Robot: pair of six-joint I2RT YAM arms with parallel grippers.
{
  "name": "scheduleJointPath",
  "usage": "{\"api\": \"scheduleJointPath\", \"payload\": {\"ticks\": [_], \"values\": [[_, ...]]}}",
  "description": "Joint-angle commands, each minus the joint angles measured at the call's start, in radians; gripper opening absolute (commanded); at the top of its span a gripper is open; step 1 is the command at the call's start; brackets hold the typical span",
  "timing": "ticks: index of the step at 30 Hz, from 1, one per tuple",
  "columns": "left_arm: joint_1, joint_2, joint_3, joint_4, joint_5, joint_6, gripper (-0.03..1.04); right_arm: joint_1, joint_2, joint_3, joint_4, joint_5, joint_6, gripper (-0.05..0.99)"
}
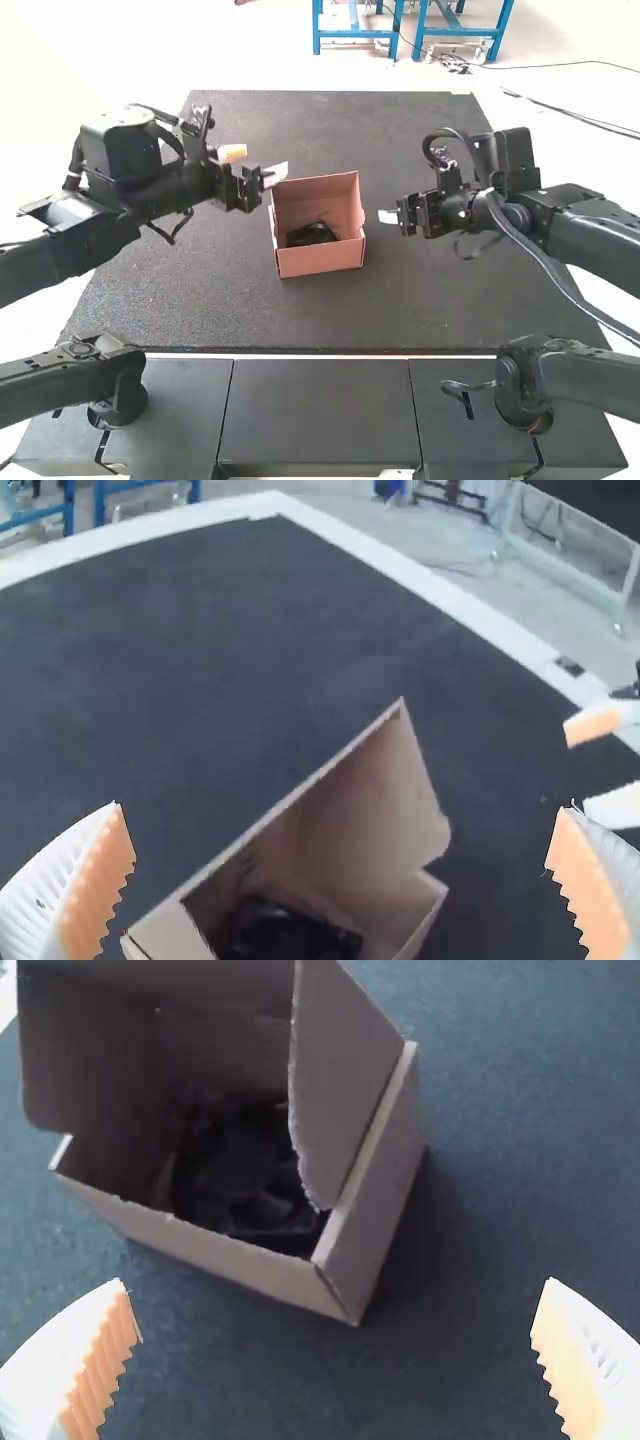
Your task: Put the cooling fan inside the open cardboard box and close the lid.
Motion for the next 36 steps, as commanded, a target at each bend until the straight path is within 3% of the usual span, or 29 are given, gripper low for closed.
{"api": "scheduleJointPath", "payload": {"ticks": [1, 7, 11, 12, 18, 30, 36], "values": [[-0.005, 0.041, 0.059, 0.079, -0.016, 0.000, 0.97, 0.035, -0.087, 0.040, -0.054, -0.066, 0.103, 0.91], [-0.007, 0.316, 0.109, 0.289, -0.032, -0.001, 0.97, 0.178, -0.170, 0.077, -0.149, -0.044, 0.252, 0.91], [-0.007, 0.526, 0.123, 0.488, -0.033, -0.001, 0.97, 0.255, -0.188, 0.100, -0.183, -0.003, 0.310, 0.91], [-0.007, 0.570, 0.137, 0.502, -0.033, 0.000, 0.97, 0.270, -0.192, 0.101, -0.193, 0.005, 0.319, 0.91], [-0.007, 0.698, 0.180, 0.485, 0.004, -0.001, 0.97, 0.296, -0.224, 0.101, -0.215, 0.019, 0.361, 0.91], [-0.008, 0.678, 0.118, 0.361, 0.080, -0.023, 0.97, 0.272, -0.225, 0.093, -0.226, 0.017, 0.361, 0.91], [-0.051, 0.639, 0.055, 0.358, 0.085, -0.029, 0.97, 0.272, -0.225, 0.093, -0.227, 0.014, 0.362, 0.91]]}}
